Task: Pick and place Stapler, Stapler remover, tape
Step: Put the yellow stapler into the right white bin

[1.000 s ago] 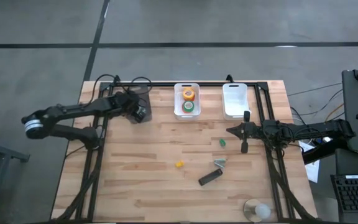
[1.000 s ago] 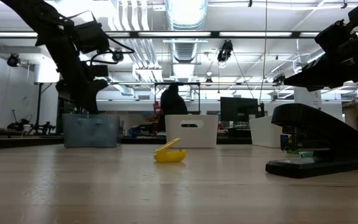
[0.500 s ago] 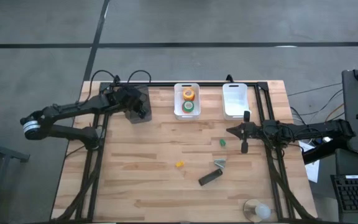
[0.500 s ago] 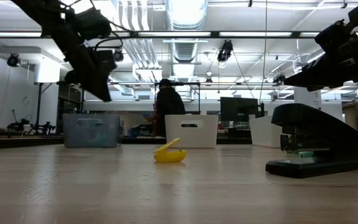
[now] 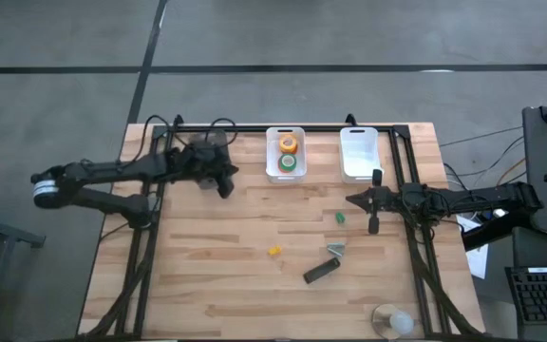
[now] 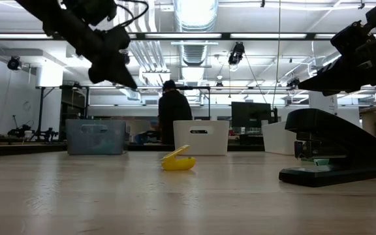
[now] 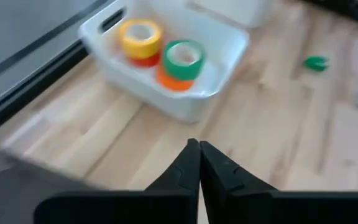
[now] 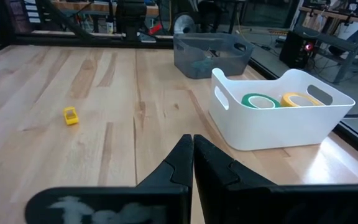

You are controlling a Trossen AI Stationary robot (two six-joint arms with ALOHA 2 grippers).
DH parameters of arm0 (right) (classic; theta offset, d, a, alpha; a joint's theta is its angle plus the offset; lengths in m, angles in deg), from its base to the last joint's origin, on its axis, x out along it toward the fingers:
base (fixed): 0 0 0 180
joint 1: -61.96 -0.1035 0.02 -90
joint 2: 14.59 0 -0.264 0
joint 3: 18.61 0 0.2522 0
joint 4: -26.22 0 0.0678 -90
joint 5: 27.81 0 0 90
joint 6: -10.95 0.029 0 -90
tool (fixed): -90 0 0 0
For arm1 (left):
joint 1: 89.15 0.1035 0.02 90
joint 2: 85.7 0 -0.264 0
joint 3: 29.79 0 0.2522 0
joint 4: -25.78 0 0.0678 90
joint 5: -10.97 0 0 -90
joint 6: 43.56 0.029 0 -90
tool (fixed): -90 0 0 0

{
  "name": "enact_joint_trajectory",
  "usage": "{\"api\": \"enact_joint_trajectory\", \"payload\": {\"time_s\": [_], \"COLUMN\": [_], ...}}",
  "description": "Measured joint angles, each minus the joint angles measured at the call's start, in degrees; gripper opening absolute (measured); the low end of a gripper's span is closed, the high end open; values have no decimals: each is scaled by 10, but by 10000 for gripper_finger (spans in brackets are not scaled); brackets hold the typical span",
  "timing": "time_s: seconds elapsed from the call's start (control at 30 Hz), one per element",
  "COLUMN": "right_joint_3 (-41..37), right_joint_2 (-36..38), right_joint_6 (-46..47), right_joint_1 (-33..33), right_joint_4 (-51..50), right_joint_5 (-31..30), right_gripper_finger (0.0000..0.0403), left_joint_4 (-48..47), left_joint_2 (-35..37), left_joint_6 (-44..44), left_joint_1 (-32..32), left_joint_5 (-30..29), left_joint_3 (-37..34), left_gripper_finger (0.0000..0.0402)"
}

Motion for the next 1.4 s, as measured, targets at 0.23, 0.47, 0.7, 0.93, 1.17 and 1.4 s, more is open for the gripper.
{"api": "enact_joint_trajectory", "payload": {"time_s": [0.23, 0.47, 0.7, 0.93, 1.17, 1.4], "right_joint_3": [0, 0, 0, 0, 0, 0], "right_joint_2": [0, 0, 0, 0, 0, 0], "right_joint_6": [3, 3, 1, -3, -4, -1], "right_joint_1": [0, 0, 0, 0, 0, 0], "right_joint_4": [0, 0, 0, 0, 0, 0], "right_joint_5": [0, 0, 0, 0, 0, 0], "right_gripper_finger": [8, 8, 8, 8, 8, 8], "left_joint_4": [52, 138, 166, 213, 227, 256], "left_joint_2": [0, 0, 7, 51, 115, 165], "left_joint_6": [-6, -2, -14, -16, -32, -46], "left_joint_1": [-68, -113, -127, -136, -148, -161], "left_joint_5": [0, 2, 14, 15, 18, 31], "left_joint_3": [0, -39, -74, -121, -174, -224], "left_gripper_finger": [4, 9, 5, 10, 4, 13]}}
